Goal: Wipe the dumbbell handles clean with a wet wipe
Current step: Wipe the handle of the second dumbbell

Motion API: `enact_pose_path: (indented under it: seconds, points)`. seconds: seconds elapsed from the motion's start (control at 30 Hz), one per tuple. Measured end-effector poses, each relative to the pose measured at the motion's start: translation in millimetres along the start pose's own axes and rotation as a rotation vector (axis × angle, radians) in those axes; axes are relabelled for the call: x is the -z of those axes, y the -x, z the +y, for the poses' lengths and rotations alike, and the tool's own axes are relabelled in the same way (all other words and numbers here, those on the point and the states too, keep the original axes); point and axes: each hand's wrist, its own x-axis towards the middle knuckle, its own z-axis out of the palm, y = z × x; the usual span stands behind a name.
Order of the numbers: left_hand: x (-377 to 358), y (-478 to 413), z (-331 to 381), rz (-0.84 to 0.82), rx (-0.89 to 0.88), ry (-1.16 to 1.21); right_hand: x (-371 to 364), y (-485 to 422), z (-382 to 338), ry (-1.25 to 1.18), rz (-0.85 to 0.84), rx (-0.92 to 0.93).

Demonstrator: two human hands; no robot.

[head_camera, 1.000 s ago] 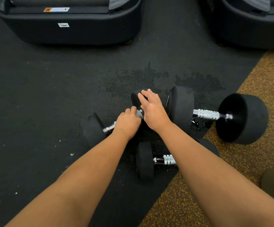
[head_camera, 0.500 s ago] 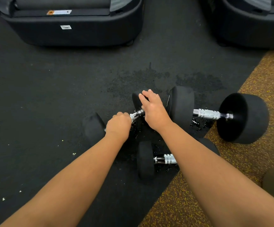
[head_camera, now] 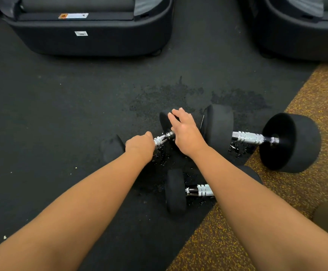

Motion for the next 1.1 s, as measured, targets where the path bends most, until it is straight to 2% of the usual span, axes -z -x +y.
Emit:
enact_pose_path:
  seconds: [0.2,0.4,0.57,0.73,0.97,1.1]
  points:
    - [2,-4,-5,-0.070,-0.011,0.094,2,0,-2,0.009,-0.009,-0.015]
    - [2,0,-6,0.046,-0.068,0.120,0,-1,-1,0.000,-0.010,0.002]
    - [5,-6,-8,-0.071,-0.001,0.095,1,0,-2,0.009,0.003,0.005]
    - [12,-16,-8,-0.183,-0.027,0.125,-1,2,-2,-0.014,0.033,0.002]
    - [9,-18,-7,-0.146,0.024,0.336,0,1,-2,-0.011,0.029,-0.007]
    - [1,-15,-3,-0.100,0.048,0.132,1,2,-3,-0.021,0.033,0.008]
